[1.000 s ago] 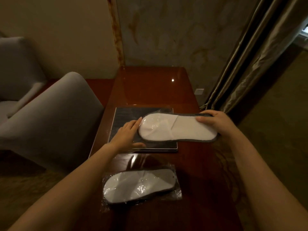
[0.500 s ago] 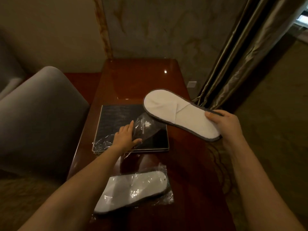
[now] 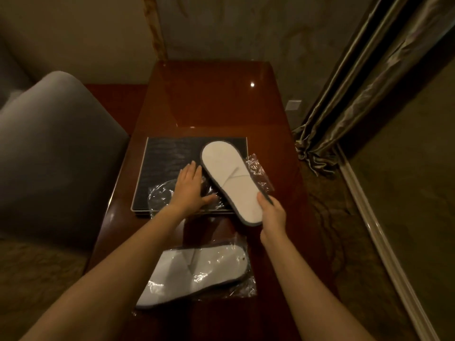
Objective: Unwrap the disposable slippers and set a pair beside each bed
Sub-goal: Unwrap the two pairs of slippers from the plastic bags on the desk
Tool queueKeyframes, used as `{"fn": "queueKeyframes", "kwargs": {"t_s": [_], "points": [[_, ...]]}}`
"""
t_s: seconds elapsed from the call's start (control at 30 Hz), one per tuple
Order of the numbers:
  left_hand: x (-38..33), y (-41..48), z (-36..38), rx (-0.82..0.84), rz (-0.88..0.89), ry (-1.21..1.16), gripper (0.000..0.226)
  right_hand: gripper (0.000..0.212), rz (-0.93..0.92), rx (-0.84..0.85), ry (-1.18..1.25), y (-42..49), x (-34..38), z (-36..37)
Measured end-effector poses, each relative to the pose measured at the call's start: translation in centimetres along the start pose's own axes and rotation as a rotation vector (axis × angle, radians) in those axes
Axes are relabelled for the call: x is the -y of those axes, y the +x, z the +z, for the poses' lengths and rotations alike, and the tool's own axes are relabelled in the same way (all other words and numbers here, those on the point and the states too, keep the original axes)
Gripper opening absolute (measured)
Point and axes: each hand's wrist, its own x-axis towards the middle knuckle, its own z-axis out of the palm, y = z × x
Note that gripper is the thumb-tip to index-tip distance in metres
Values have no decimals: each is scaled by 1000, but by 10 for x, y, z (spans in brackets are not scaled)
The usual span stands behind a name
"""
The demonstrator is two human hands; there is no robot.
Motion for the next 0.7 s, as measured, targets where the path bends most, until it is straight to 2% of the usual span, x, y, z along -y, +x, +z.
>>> {"fn": "queueKeyframes", "kwargs": {"t_s": [0.07, 0.13, 0.23, 0.33, 0.43, 0.53, 0.63, 0.7], "points": [[10, -23, 1, -68, -66, -68, 83, 17, 29, 20, -87, 2, -18, 0], [14, -51, 7, -103, -50, -113, 71, 24, -7, 4, -271, 4, -27, 2], [9, -91, 22, -66, 126, -68, 61, 33, -131, -43, -590, 6, -29, 7], [7, -119, 36, -52, 302, 34, 62, 44, -279, -87, -897, 4, -24, 9], [9, -132, 48, 77, 344, 136, 85, 50, -320, -119, -1024, 1, -23, 8], [13, -132, 58, 271, 317, 215, 116, 54, -316, -98, -1001, -4, -25, 8], [13, -130, 62, 297, 320, 257, 128, 58, -360, -51, -898, -12, -26, 1], [11, -131, 63, 299, 316, 267, 133, 53, -477, -61, -884, -23, -28, -11]]}}
